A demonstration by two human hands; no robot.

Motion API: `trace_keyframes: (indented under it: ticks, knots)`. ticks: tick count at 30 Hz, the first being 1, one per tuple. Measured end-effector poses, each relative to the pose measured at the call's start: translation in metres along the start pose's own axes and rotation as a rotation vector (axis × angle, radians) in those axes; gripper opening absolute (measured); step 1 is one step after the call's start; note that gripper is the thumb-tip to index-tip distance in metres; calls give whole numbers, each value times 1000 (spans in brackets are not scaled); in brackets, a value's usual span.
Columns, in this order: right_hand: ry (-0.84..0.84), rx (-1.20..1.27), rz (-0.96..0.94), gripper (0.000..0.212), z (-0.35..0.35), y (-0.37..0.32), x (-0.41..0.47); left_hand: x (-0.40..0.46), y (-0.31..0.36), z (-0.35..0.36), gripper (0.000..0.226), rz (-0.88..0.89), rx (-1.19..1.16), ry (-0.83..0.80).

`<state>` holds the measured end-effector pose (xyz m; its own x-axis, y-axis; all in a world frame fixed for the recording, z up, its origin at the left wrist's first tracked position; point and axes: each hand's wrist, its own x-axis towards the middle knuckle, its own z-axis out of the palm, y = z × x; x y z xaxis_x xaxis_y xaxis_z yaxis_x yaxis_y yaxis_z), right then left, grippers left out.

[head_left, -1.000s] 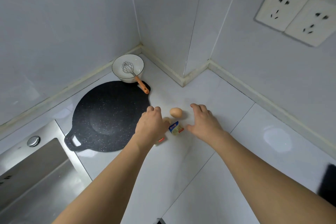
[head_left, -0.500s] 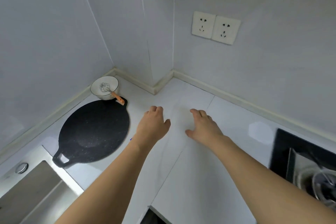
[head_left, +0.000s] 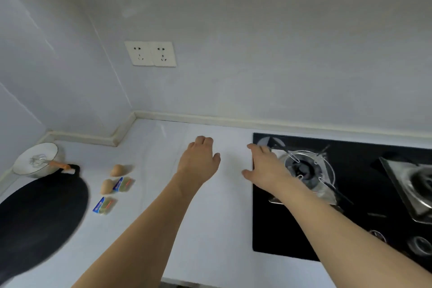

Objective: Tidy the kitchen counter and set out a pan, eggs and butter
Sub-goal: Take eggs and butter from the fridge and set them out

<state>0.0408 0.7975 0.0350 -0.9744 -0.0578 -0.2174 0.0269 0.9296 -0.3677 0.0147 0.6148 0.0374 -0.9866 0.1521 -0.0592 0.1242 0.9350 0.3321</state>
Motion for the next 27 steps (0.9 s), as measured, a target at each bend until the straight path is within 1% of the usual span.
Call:
trace_keyframes:
  ticks: [2, 4, 8, 13, 17, 20, 22, 25, 27]
  knots:
    - [70, 21, 90, 75, -12, 27, -21, 7, 32, 9, 49, 114, 14, -33]
    - [105, 67, 185, 75, -22, 48, -42, 12, 61, 16, 49, 218, 12, -55]
    - [174, 101, 352, 69, -40, 87, -88, 15, 120, 31, 48, 418, -19, -107]
    - [241, 79, 538, 72, -52, 130, -149, -4, 192, 47, 45, 621, -44, -171]
    - [325, 114, 646, 74, -62, 168, -210, -39, 257, 64, 45, 750, -20, -221]
    - [389, 126, 704, 73, -66, 197, -257, -68, 300, 77, 46, 818, -7, -210]
    - [415, 137, 751, 71, -68, 223, -299, -99, 339, 87, 44, 858, -16, -218]
    - [435, 156, 807, 75, -71, 258, -357, -143, 392, 102, 40, 931, -29, -224]
    - [452, 165, 849, 74, -72, 280, -391, -171, 424, 112, 41, 985, -36, -226]
